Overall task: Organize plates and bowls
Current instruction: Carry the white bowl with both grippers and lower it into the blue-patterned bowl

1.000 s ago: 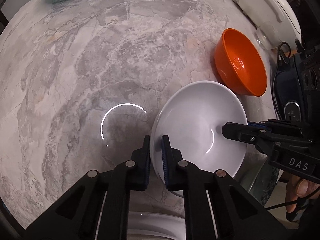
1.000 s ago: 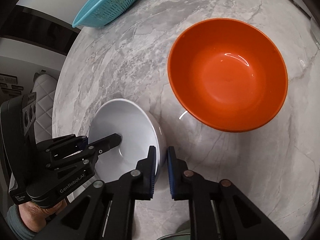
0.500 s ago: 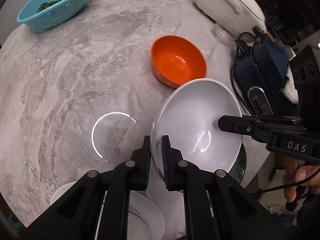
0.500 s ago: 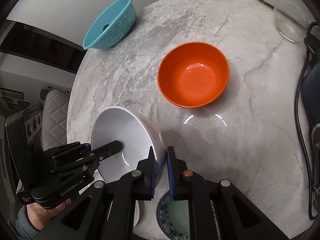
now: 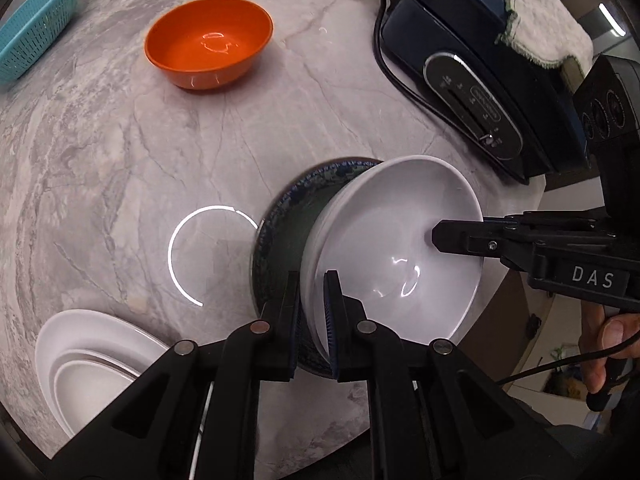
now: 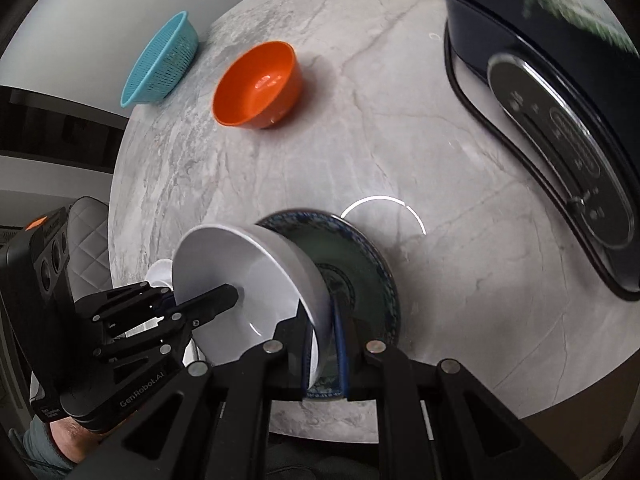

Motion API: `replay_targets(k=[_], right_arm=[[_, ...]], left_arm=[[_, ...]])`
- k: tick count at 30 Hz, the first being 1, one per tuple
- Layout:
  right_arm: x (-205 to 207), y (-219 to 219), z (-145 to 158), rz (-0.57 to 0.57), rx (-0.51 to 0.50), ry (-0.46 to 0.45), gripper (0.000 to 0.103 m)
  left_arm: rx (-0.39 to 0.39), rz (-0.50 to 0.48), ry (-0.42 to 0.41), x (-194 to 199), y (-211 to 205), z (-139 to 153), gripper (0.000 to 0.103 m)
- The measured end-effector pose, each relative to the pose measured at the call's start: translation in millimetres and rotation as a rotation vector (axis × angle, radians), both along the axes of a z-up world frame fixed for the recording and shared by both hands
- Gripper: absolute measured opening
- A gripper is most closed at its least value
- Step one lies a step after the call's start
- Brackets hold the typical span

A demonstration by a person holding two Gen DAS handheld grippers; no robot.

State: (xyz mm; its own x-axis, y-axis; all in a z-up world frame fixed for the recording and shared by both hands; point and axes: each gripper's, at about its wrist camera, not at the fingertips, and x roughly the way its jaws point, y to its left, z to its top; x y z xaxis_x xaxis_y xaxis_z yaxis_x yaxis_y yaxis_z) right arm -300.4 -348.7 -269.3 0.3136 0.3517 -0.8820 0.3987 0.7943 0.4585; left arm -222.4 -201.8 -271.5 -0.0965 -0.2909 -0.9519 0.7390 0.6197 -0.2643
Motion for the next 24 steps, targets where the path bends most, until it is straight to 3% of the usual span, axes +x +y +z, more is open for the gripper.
replay_targets(k=[14,20,23,24], right_arm=[[-1,-7,-33,0.027,-0.016,0.045,0.012],[9,-1,-32,0.079,-0.077,0.046,0.011],[11,6,-30,0.119,-0.135,0.050,0.010],[12,7,-29,0.127,-0.147,0.051,0.010]], left_arm=[[0.078,0.001,0.001,0,-16,-44,0.010],[0.066,0.037,0.016,8,-14,-48,0.011],[0.050,0.038,0.034,9,-12,-44,0.019],[0.041,0.037,0.037,9,-12,-43,0.026]])
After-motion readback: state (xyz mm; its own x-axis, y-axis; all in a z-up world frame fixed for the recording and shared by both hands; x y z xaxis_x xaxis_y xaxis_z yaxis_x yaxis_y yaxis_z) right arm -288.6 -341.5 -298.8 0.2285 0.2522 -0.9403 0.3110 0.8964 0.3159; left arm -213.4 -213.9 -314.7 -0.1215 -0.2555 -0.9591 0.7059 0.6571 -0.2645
